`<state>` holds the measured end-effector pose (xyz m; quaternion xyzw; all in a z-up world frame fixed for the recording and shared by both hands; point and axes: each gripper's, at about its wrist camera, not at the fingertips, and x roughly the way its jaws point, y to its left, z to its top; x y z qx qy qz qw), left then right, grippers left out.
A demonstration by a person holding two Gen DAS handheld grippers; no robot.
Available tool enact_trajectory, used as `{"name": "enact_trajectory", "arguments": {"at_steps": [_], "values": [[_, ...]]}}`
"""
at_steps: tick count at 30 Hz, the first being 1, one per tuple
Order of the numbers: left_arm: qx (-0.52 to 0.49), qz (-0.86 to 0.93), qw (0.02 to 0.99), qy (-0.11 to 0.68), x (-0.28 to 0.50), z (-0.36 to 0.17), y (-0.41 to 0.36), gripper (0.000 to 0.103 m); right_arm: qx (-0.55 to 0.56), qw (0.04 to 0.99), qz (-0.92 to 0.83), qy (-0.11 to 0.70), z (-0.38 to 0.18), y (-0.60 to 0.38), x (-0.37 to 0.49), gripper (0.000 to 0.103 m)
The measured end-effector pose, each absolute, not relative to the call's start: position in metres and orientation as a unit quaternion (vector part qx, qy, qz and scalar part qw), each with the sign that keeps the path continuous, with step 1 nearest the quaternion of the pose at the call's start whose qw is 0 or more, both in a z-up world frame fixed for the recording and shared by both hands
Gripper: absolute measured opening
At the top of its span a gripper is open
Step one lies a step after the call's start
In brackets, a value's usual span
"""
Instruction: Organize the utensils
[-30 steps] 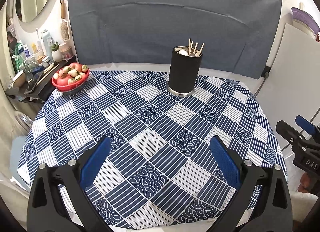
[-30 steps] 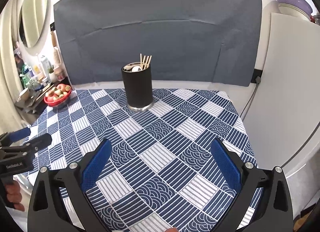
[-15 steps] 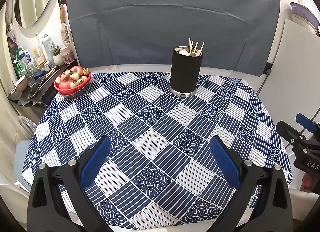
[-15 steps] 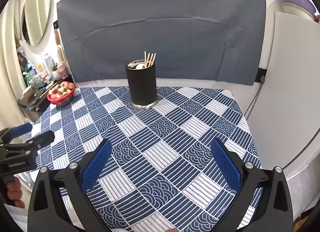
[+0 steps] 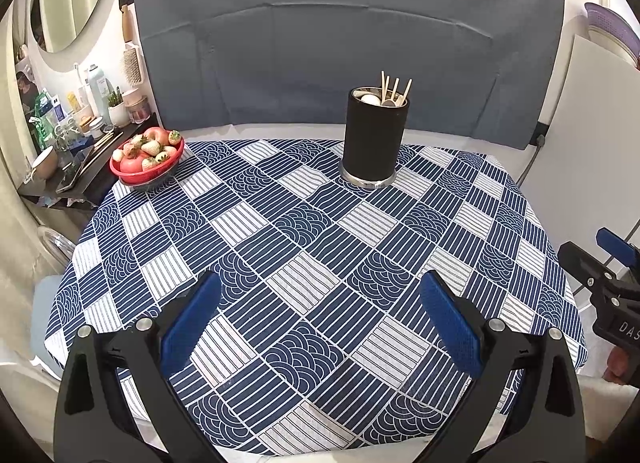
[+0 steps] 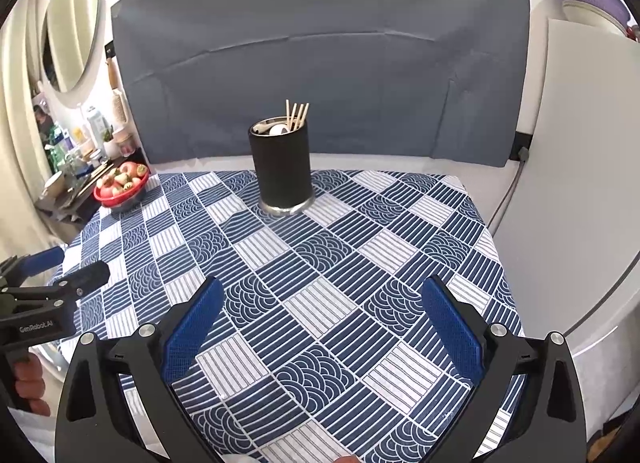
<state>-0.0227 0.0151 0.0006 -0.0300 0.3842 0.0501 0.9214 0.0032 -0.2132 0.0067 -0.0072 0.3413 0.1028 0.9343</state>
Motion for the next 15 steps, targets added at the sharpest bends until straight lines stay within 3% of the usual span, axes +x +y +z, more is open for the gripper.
{"name": "enact_trajectory", "arguments": {"at_steps": [15], "values": [[-0.060, 0.050, 0.910, 0.407, -0.0160, -0.0094, 0.0238, 0.097, -0.001, 0.932, 0.106, 0.347, 0.0053, -0.2163, 0.0039, 0.095]]}}
